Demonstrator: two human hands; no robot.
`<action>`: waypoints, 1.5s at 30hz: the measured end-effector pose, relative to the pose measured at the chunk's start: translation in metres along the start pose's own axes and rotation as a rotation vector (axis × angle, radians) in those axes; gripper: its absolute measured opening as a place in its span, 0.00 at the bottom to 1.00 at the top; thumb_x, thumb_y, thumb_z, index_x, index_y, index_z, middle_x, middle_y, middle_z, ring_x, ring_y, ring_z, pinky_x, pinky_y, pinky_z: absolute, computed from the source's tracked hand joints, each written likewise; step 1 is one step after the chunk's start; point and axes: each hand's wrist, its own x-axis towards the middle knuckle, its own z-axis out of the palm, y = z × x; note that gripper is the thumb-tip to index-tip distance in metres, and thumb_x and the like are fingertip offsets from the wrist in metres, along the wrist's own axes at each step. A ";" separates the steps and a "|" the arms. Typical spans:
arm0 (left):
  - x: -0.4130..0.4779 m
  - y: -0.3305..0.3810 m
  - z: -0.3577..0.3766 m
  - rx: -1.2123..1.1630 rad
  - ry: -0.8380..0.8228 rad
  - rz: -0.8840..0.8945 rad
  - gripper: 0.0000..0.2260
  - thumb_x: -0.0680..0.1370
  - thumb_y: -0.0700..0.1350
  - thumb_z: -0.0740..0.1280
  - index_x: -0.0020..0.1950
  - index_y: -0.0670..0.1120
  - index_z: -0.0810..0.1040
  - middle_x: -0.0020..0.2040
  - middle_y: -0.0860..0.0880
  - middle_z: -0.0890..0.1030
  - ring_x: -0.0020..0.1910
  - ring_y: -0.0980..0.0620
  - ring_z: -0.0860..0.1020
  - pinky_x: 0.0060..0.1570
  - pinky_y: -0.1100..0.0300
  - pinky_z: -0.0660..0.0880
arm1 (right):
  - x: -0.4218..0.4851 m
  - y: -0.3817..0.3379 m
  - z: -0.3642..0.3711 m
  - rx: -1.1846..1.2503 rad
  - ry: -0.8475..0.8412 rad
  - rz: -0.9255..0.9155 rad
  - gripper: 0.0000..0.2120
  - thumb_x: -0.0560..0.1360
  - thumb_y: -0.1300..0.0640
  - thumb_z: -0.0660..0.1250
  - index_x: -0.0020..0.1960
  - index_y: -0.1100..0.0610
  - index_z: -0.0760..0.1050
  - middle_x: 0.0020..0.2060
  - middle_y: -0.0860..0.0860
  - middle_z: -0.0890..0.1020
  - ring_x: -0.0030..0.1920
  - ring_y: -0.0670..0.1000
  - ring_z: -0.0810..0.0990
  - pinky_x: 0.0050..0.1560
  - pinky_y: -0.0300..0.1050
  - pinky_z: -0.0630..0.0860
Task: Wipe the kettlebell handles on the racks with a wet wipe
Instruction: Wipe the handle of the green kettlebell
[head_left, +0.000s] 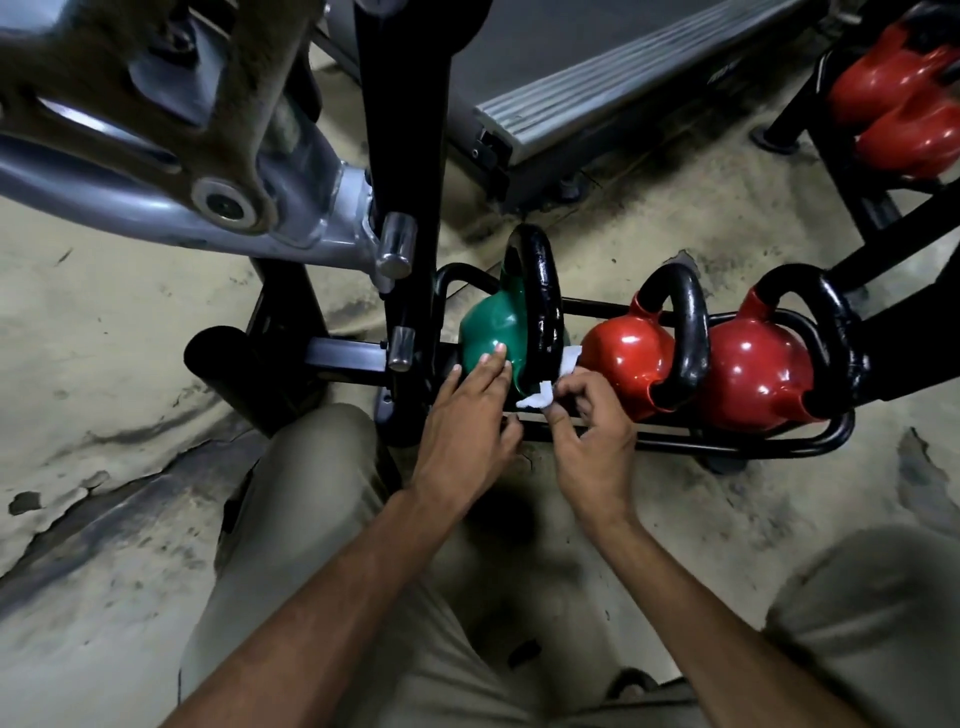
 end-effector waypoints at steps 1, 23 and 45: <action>0.000 -0.001 0.000 0.001 -0.004 0.000 0.29 0.81 0.49 0.65 0.81 0.44 0.62 0.83 0.50 0.58 0.82 0.56 0.55 0.81 0.55 0.49 | 0.001 -0.001 0.000 0.080 -0.012 0.073 0.13 0.74 0.70 0.70 0.51 0.54 0.75 0.49 0.46 0.81 0.54 0.47 0.82 0.57 0.47 0.80; 0.001 0.017 -0.003 -0.069 -0.024 -0.119 0.27 0.78 0.44 0.68 0.78 0.46 0.71 0.81 0.50 0.65 0.77 0.51 0.67 0.78 0.54 0.61 | 0.077 0.006 -0.009 0.731 -0.375 0.433 0.15 0.77 0.68 0.57 0.54 0.67 0.82 0.50 0.63 0.86 0.50 0.57 0.83 0.58 0.55 0.78; 0.000 0.007 -0.005 -0.180 0.022 -0.124 0.22 0.73 0.40 0.72 0.68 0.49 0.80 0.74 0.54 0.75 0.69 0.52 0.76 0.63 0.63 0.72 | 0.034 0.012 0.000 -0.327 0.064 -0.794 0.05 0.80 0.62 0.69 0.52 0.61 0.83 0.55 0.57 0.81 0.56 0.59 0.79 0.57 0.54 0.77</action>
